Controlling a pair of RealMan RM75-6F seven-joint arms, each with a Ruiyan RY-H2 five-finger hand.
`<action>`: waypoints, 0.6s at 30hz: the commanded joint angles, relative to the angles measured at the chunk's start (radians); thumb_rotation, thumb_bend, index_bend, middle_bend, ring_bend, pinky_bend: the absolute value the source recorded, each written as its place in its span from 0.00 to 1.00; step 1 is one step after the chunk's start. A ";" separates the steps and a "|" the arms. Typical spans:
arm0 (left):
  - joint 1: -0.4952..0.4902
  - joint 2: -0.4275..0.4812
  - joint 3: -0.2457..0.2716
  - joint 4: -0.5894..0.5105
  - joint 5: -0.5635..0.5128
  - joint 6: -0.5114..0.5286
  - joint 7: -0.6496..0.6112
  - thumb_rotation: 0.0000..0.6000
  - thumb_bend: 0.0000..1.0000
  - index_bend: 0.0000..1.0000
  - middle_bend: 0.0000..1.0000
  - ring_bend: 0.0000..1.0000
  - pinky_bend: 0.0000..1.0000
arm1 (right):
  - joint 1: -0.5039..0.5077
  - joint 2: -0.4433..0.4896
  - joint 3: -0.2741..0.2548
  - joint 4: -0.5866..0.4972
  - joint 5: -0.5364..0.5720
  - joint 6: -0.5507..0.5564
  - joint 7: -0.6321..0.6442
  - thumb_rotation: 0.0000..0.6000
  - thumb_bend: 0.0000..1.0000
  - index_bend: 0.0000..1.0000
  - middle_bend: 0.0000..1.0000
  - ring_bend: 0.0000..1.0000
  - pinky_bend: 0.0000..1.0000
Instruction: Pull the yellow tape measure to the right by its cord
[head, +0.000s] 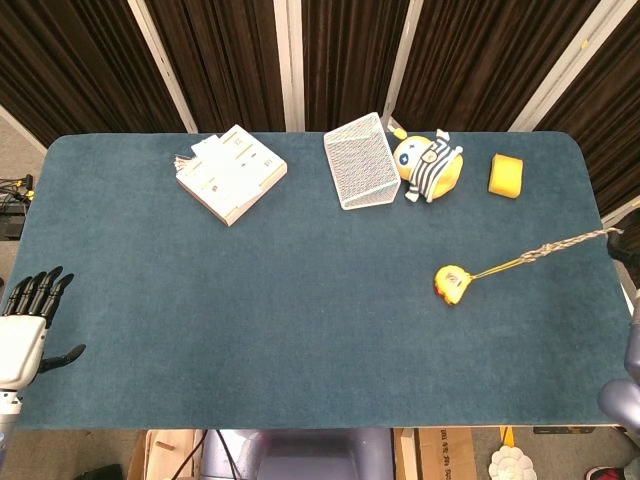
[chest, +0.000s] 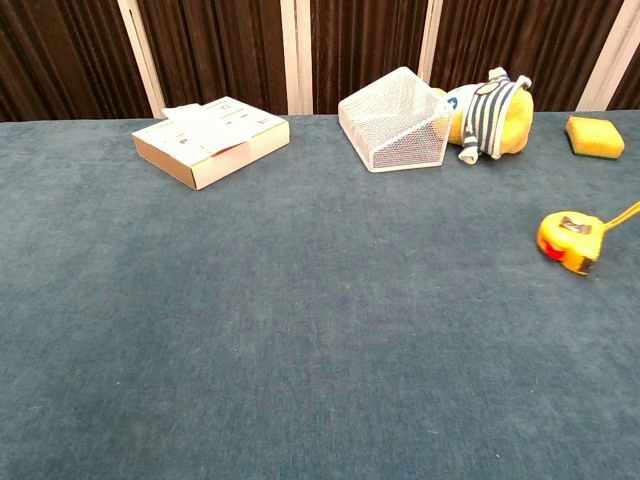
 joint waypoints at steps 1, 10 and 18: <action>0.000 0.000 -0.001 0.000 0.000 0.000 0.000 1.00 0.00 0.00 0.00 0.00 0.00 | -0.003 0.012 0.012 0.014 0.018 0.000 0.006 1.00 0.46 0.60 0.10 0.00 0.00; -0.001 -0.002 0.000 -0.001 0.001 -0.001 0.007 1.00 0.00 0.00 0.00 0.00 0.00 | -0.013 0.024 -0.009 0.001 0.011 -0.008 -0.007 1.00 0.46 0.15 0.03 0.00 0.00; 0.000 -0.001 0.000 -0.001 0.002 0.002 0.006 1.00 0.00 0.00 0.00 0.00 0.00 | -0.027 0.011 -0.044 -0.096 -0.068 0.057 -0.024 1.00 0.46 0.00 0.00 0.00 0.00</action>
